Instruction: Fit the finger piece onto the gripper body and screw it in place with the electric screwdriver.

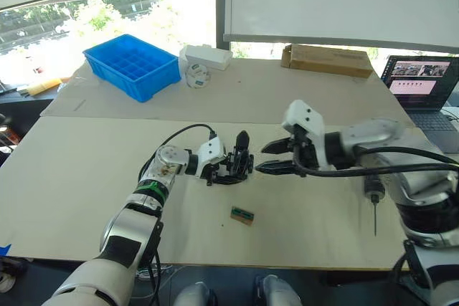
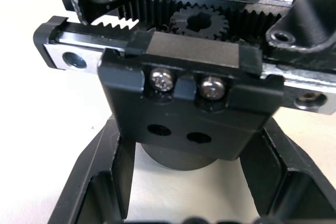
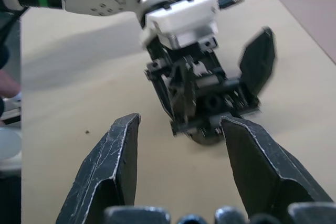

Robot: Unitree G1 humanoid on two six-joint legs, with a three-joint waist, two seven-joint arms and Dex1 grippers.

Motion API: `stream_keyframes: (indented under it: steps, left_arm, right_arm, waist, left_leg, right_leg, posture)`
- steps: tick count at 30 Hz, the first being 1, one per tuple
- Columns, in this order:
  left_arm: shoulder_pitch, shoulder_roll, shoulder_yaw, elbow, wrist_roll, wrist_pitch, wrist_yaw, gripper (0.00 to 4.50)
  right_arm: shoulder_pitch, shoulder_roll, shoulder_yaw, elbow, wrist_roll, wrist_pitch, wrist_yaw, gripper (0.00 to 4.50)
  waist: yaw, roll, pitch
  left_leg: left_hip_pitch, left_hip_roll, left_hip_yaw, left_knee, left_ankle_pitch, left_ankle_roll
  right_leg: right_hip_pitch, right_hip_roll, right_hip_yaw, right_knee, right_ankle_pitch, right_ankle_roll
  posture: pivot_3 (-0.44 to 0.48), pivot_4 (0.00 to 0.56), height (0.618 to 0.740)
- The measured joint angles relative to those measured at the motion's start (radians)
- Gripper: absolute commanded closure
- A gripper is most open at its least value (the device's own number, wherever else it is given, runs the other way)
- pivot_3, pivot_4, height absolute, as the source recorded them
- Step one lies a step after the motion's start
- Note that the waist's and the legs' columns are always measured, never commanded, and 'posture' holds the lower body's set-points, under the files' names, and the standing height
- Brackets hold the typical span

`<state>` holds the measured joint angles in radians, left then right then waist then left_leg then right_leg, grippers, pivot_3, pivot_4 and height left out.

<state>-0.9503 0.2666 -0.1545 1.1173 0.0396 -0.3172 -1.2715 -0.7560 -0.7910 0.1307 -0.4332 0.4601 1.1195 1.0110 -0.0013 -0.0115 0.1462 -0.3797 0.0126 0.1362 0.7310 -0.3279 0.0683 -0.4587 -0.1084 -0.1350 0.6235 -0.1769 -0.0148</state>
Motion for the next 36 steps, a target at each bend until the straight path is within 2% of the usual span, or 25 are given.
stream_keyframes:
  steps: [1,2,3,7,9,11,13,17,19,25,32,36]
  left_arm:
    - [0.001,0.006,-0.001,0.001,0.001,0.015,-0.005,0.33]
    - [0.005,0.015,-0.001,0.000,-0.002,0.027,-0.013,0.07]
    - [0.010,0.035,0.003,-0.013,-0.007,0.038,-0.030,0.07]
    - [0.054,0.134,0.026,-0.097,-0.034,0.100,-0.087,0.00]
    - [0.125,0.193,0.028,-0.268,-0.082,0.184,-0.162,0.00]
    - [0.231,0.320,0.035,-0.577,-0.181,0.366,-0.257,0.00]
    - [0.265,0.428,0.068,-0.826,-0.279,0.553,-0.300,0.00]
    - [0.243,0.503,0.130,-1.196,-0.478,0.834,-0.276,0.00]
    - [0.236,0.504,0.136,-1.275,-0.540,0.911,-0.247,0.00]
    - [0.150,0.512,0.182,-1.456,-0.756,1.105,-0.143,0.00]
    - [0.149,0.545,0.196,-1.524,-0.840,1.147,-0.081,0.00]
    - [0.149,0.559,0.196,-1.527,-0.861,1.145,-0.064,0.00]
  right_arm:
    - [0.011,-0.029,-0.029,-0.023,0.018,0.014,-0.002,1.78]
    - [0.023,-0.060,-0.061,-0.038,0.038,0.042,-0.002,1.78]
    - [0.037,-0.104,-0.110,-0.040,0.063,0.092,-0.006,1.78]
    - [0.066,-0.208,-0.223,-0.028,0.116,0.207,-0.021,0.60]
    - [0.097,-0.289,-0.228,0.001,0.126,0.251,-0.025,0.06]
    - [0.115,-0.373,-0.236,0.105,0.106,0.308,-0.063,0.06]
    - [0.125,-0.432,-0.253,0.240,0.053,0.345,-0.120,0.06]
    - [0.221,-0.511,-0.173,0.366,-0.015,0.227,-0.114,0.06]
    - [0.211,-0.498,-0.133,0.419,-0.027,0.196,-0.109,0.06]
    - [0.010,-0.290,-0.094,0.703,-0.080,0.315,-0.240,0.06]
    - [-0.059,-0.185,-0.053,0.931,-0.147,0.271,-0.308,0.06]
    - [-0.090,-0.149,-0.019,1.015,-0.173,0.196,-0.282,1.18]
  waist:
    - [0.000,0.000,0.000]
    - [0.000,0.000,0.000]
    - [-0.001,-0.001,0.001]
    - [-0.012,-0.001,0.001]
    - [-0.012,-0.001,0.001]
    - [-0.018,-0.004,0.007]
    - [-0.012,-0.003,0.008]
    - [0.006,-0.001,0.008]
    - [0.003,0.002,0.009]
    - [-0.021,0.000,0.011]
    - [-0.014,0.002,0.012]
    - [-0.013,0.003,0.013]
  left_leg:
    - [0.000,0.000,0.000,0.000,0.000,0.000]
    - [0.000,0.000,0.000,0.000,0.000,0.000]
    - [0.000,0.000,0.000,0.000,0.000,0.000]
    - [0.002,0.002,0.000,0.000,0.000,0.000]
    - [0.001,0.002,-0.001,0.000,0.000,0.000]
    - [-0.001,0.002,0.000,0.000,0.000,0.000]
    - [0.000,0.001,0.000,0.000,0.000,0.000]
    - [0.003,0.001,-0.001,-0.001,0.000,0.000]
    - [0.004,0.000,0.001,-0.001,0.000,0.000]
    - [0.008,0.001,0.003,-0.003,0.002,-0.003]
    - [0.008,0.000,0.004,-0.003,0.002,-0.004]
    - [0.008,0.000,0.004,-0.003,0.002,-0.004]
  right_leg:
    - [0.000,0.000,0.000,0.000,0.000,0.000]
    - [0.000,0.000,0.000,0.000,0.000,0.000]
    - [0.000,0.000,0.000,0.000,0.000,0.000]
    - [0.000,-0.004,0.002,-0.001,0.000,0.000]
    - [0.000,-0.005,0.004,0.000,0.000,-0.001]
    - [-0.003,-0.006,0.009,0.000,0.000,-0.001]
    - [-0.003,-0.007,0.010,0.000,0.000,0.000]
    - [0.002,-0.005,0.010,-0.002,-0.003,0.003]
    - [0.002,-0.003,0.011,-0.001,-0.005,0.007]
    - [0.002,0.001,0.015,0.002,-0.005,0.006]
    - [0.002,0.002,0.014,0.003,-0.005,0.003]
    - [0.002,0.002,0.013,0.003,-0.005,0.003]
  posture:
    - [0.000,0.150,0.738]
    - [0.000,0.150,0.738]
    - [0.000,0.150,0.738]
    - [0.000,0.150,0.738]
    - [0.000,0.150,0.738]
    - [0.000,0.150,0.738]
    - [0.000,0.150,0.738]
    - [0.000,0.150,0.738]
    - [0.000,0.150,0.738]
    - [0.000,0.150,0.738]
    - [0.000,0.150,0.738]
    - [0.000,0.150,0.738]
